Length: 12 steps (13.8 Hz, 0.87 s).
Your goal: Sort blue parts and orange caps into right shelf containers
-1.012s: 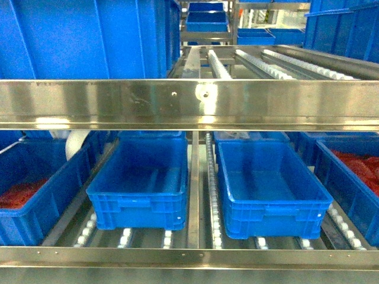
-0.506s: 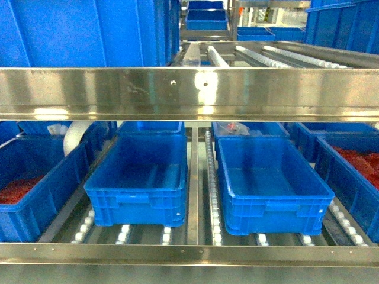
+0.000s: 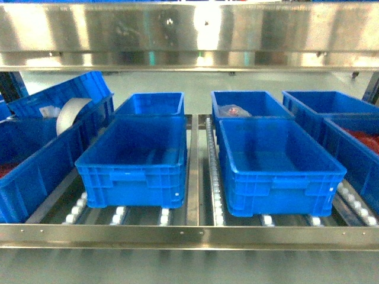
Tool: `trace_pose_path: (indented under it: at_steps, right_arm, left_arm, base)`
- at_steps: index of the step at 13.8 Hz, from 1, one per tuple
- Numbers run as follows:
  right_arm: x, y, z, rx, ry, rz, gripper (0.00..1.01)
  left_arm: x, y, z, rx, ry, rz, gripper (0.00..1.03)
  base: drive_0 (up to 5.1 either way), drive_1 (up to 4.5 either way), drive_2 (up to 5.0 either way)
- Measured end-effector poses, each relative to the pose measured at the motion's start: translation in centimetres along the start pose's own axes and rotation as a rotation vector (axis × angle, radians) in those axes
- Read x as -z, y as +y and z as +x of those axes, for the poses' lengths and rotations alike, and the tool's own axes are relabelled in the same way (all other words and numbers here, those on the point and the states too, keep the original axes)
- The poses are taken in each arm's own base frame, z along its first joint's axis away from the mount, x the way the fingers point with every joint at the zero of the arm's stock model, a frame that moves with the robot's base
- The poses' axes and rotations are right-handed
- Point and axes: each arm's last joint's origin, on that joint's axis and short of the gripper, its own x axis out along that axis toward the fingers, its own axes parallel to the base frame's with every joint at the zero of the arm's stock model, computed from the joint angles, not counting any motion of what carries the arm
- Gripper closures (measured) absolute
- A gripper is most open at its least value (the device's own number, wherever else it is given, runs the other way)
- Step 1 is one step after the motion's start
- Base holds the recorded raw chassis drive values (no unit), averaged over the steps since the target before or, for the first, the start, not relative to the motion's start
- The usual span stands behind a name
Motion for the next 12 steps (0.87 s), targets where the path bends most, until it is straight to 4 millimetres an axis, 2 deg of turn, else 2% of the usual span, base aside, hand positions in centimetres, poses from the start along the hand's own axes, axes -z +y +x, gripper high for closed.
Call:
trace_pose_path:
  at_steps: [12]
  right_arm:
    - [-0.01,0.00,0.00,0.000,-0.001,0.005,0.57]
  left_arm:
    - [0.01,0.00,0.00,0.001,0.001,0.000,0.60]
  base:
    - [0.0,0.00,0.0]
